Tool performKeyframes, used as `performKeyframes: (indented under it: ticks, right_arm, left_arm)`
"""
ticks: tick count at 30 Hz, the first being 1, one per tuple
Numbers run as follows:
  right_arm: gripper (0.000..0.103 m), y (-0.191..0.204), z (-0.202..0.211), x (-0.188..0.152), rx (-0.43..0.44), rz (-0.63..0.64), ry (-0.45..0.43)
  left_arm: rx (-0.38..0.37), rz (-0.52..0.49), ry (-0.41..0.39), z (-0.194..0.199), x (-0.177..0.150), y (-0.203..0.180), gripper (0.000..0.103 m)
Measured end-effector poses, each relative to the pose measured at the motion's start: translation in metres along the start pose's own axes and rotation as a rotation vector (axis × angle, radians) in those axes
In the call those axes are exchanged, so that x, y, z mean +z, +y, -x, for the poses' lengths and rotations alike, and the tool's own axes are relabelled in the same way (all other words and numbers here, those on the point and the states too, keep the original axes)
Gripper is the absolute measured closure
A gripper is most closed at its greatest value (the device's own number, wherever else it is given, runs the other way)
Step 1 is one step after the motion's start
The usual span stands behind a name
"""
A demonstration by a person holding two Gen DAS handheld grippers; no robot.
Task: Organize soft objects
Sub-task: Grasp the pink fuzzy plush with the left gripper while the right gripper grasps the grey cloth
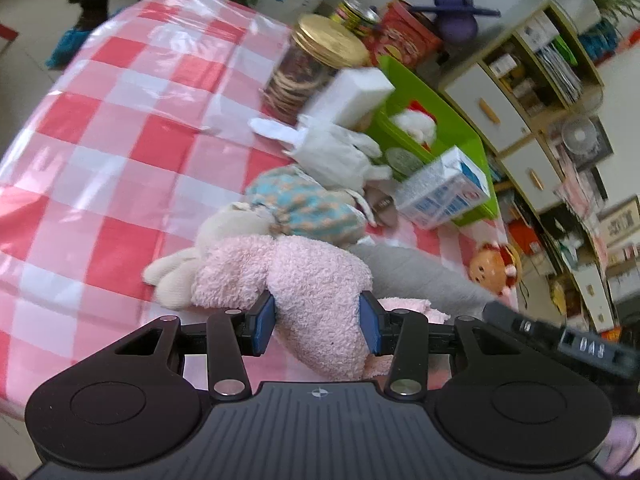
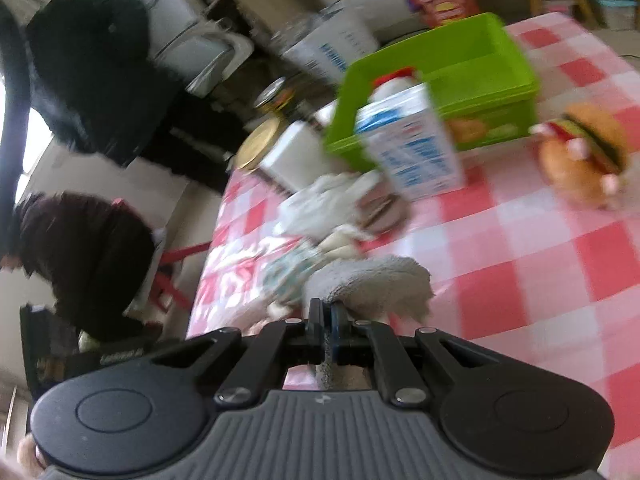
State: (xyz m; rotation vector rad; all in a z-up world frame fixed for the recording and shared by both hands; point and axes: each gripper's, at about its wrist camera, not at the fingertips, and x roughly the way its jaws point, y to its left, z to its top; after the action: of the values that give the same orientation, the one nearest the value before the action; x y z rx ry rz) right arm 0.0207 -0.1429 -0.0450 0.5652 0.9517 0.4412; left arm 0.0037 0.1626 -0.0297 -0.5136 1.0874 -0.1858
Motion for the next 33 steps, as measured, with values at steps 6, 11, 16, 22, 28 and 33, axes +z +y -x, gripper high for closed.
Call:
performKeyframes:
  ticks: [6, 11, 16, 22, 28, 33]
  right_arm:
    - [0.103, -0.034, 0.015, 0.012, -0.154, -0.043, -0.015]
    - [0.103, -0.062, 0.005, 0.013, -0.227, -0.094, 0.046]
    - [0.074, -0.067, 0.003, 0.017, -0.244, -0.098, 0.039]
    - [0.065, -0.053, -0.01, 0.014, -0.184, -0.081, 0.061]
    - [0.064, -0.03, -0.035, 0.006, -0.18, 0.012, 0.1]
    - [0.064, -0.027, -0.048, 0.005, -0.17, 0.017, 0.09]
  left_arm:
    - [0.043, -0.081, 0.065, -0.017, -0.006, -0.014, 0.058]
    - [0.113, -0.116, 0.117, -0.038, -0.014, -0.015, 0.054]
    - [0.129, -0.134, 0.109, -0.041, -0.015, -0.019, 0.049]
    - [0.131, -0.133, 0.116, -0.044, -0.016, -0.022, 0.047]
    - [0.137, -0.129, 0.12, -0.049, -0.017, -0.024, 0.046]
    - [0.142, -0.14, 0.11, -0.049, -0.018, -0.025, 0.049]
